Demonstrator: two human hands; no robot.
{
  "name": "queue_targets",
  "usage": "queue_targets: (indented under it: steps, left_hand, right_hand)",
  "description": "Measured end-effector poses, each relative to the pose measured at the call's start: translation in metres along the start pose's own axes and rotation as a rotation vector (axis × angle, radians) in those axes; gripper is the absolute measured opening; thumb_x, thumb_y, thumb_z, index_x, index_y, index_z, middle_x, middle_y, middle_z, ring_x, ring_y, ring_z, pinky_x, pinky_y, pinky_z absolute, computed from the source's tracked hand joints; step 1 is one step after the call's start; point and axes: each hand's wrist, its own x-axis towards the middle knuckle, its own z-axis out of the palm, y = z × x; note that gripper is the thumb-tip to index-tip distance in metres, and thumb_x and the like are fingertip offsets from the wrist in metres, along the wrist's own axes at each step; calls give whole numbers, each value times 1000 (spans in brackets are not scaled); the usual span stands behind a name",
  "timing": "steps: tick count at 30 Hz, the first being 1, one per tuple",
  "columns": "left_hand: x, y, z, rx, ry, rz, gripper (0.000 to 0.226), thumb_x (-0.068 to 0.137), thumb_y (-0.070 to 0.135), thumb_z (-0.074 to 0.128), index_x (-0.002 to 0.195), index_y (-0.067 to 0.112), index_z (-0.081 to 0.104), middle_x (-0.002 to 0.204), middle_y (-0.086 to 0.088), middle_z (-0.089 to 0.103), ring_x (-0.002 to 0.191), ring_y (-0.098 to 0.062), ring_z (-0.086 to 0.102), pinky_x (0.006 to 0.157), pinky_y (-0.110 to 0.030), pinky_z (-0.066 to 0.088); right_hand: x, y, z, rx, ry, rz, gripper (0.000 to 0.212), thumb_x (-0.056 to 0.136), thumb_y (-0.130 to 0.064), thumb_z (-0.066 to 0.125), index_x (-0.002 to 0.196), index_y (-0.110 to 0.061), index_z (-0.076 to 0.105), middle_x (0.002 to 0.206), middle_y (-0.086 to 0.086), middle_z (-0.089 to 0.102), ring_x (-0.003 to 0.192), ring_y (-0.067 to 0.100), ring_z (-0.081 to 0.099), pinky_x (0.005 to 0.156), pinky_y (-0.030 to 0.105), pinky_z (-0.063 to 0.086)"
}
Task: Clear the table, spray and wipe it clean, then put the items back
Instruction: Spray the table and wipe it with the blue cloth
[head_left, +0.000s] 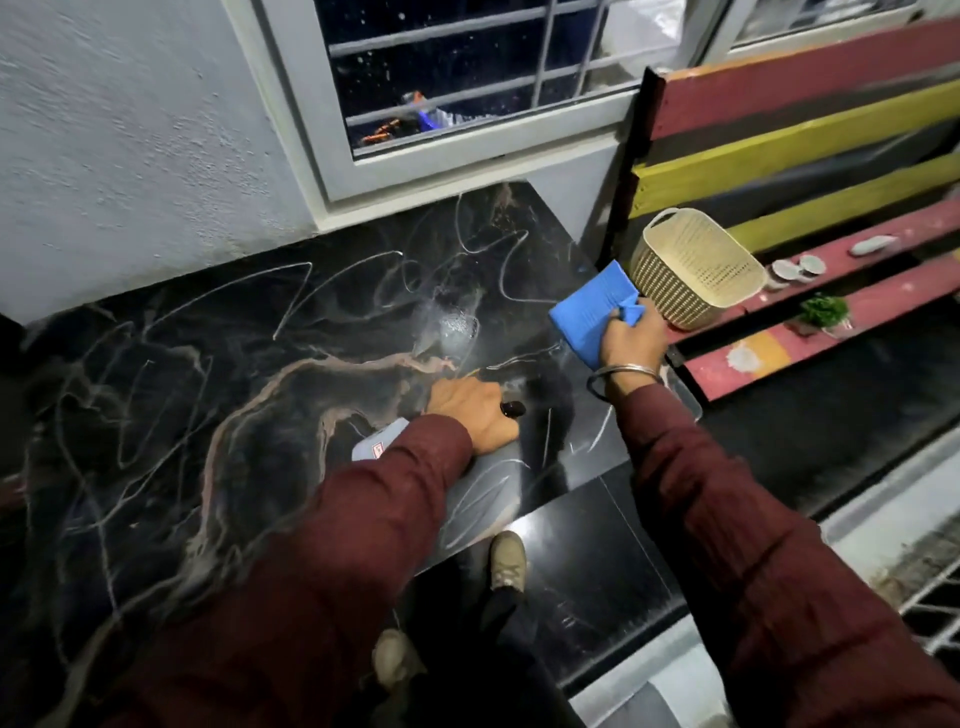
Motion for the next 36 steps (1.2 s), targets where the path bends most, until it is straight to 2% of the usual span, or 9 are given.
queue_targets:
  steps: [3, 6, 12, 16, 19, 24, 28, 33, 36]
  left_hand:
    - [-12, 10, 10, 2, -51, 37, 34, 83, 35, 52, 106, 15, 67, 116, -12, 68, 108, -33, 63, 80, -36, 38]
    - [-28, 4, 15, -15, 22, 26, 32, 82, 34, 53, 100, 12, 68, 111, -15, 69, 104, -35, 63, 78, -35, 38]
    - [-70, -55, 27, -67, 4, -78, 30, 82, 35, 55, 101, 15, 66, 108, -15, 69, 102, -36, 62, 75, -33, 35]
    - [-110, -114, 41, -120, -27, -263, 38, 84, 40, 55, 108, 14, 67, 113, -14, 68, 106, -36, 63, 76, -34, 40]
    - [-146, -153, 56, -197, -57, -411, 36, 85, 43, 53, 106, 18, 67, 110, -12, 70, 102, -34, 64, 77, -34, 40]
    - [-210, -197, 73, -300, 30, -669, 39, 84, 40, 54, 110, 16, 69, 114, -14, 70, 108, -35, 63, 84, -35, 42]
    - [-245, -218, 84, -368, 37, -780, 38, 85, 41, 53, 113, 19, 69, 116, -12, 70, 110, -33, 63, 92, -37, 42]
    - [-288, -233, 96, -435, 142, -943, 40, 87, 49, 54, 108, 19, 70, 115, -16, 69, 108, -37, 63, 90, -37, 46]
    - [-314, -239, 106, -451, 149, -1031, 42, 90, 49, 51, 113, 20, 69, 118, -17, 68, 109, -37, 62, 91, -37, 45]
  right_hand:
    - [-10, 6, -14, -34, 44, 16, 20, 85, -4, 49, 101, 3, 59, 106, 24, 64, 99, 36, 58, 77, 33, 39]
    - [-23, 9, -19, -20, 47, 28, 21, 86, -4, 49, 104, 1, 60, 108, 23, 64, 101, 35, 58, 78, 32, 41]
    - [-60, 0, 8, -54, -24, 23, 24, 86, -5, 49, 106, 2, 61, 111, 24, 64, 105, 36, 58, 80, 34, 41]
    - [-95, -18, 45, -56, -122, -8, 25, 87, -6, 49, 108, 1, 61, 113, 23, 63, 106, 35, 58, 82, 32, 38]
    - [-121, -31, 73, -65, -202, -43, 24, 88, -7, 48, 107, 1, 61, 113, 22, 64, 107, 35, 57, 82, 31, 37]
    - [-174, -57, 116, -87, -369, -122, 25, 90, -9, 49, 110, 1, 60, 116, 23, 63, 108, 37, 56, 83, 33, 38]
    - [-199, -67, 131, -63, -439, -176, 24, 89, -10, 50, 109, -1, 61, 112, 22, 64, 105, 35, 58, 82, 32, 42]
    - [-222, -77, 138, -39, -485, -198, 22, 90, -9, 51, 107, 1, 61, 109, 20, 65, 103, 32, 59, 75, 28, 39]
    - [-230, -80, 140, -22, -495, -234, 22, 89, -8, 51, 106, 3, 61, 109, 22, 65, 102, 34, 59, 78, 32, 42]
